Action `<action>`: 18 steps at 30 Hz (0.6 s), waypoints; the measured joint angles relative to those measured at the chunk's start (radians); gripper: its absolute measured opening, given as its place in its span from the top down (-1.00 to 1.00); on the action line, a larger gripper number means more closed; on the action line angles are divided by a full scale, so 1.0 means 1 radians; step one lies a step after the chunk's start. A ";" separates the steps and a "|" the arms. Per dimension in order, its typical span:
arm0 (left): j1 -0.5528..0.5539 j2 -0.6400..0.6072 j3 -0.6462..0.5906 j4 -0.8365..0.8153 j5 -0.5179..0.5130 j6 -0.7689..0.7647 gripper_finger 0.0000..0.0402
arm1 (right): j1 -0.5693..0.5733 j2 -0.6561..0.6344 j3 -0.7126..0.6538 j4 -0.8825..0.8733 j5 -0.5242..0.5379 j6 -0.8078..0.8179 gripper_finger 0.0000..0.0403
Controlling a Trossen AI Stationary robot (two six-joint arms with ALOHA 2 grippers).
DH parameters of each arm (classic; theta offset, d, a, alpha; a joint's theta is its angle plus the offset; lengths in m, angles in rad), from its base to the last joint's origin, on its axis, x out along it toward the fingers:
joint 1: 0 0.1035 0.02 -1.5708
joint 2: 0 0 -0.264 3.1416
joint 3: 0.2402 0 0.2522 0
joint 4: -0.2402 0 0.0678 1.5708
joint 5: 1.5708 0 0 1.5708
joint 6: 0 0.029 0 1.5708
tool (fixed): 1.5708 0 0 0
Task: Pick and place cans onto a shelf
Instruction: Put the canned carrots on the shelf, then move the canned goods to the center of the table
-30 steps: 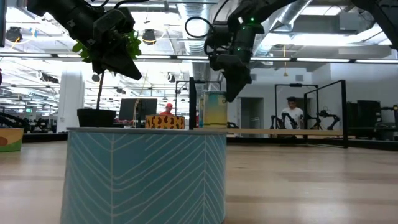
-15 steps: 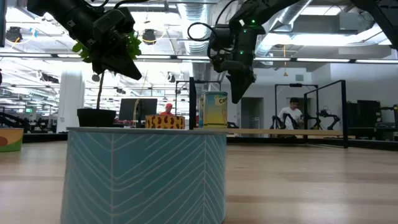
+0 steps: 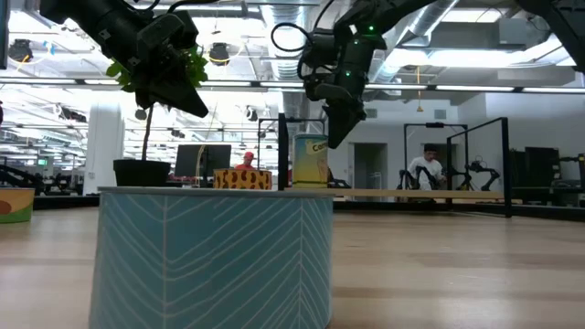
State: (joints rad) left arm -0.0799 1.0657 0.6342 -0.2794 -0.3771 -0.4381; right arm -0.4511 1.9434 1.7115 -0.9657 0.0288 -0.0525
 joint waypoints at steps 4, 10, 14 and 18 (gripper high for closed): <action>0.000 0.000 0.000 0.000 0.000 0.000 1.00 | -0.001 0.000 0.000 0.001 0.000 0.005 0.62; 0.000 0.000 0.000 0.000 0.006 -0.003 1.00 | 0.001 0.000 0.009 -0.094 -0.018 0.055 0.62; 0.000 0.000 0.000 -0.001 0.034 -0.019 1.00 | 0.014 -0.003 0.060 -0.295 -0.130 0.087 0.62; -0.002 0.000 0.038 -0.175 0.047 -0.105 1.00 | 0.063 -0.004 0.070 -0.477 -0.162 0.096 0.62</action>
State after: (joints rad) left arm -0.0818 1.0653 0.6719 -0.4546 -0.3302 -0.5428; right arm -0.3880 1.9395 1.7818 -1.4424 -0.1334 0.0433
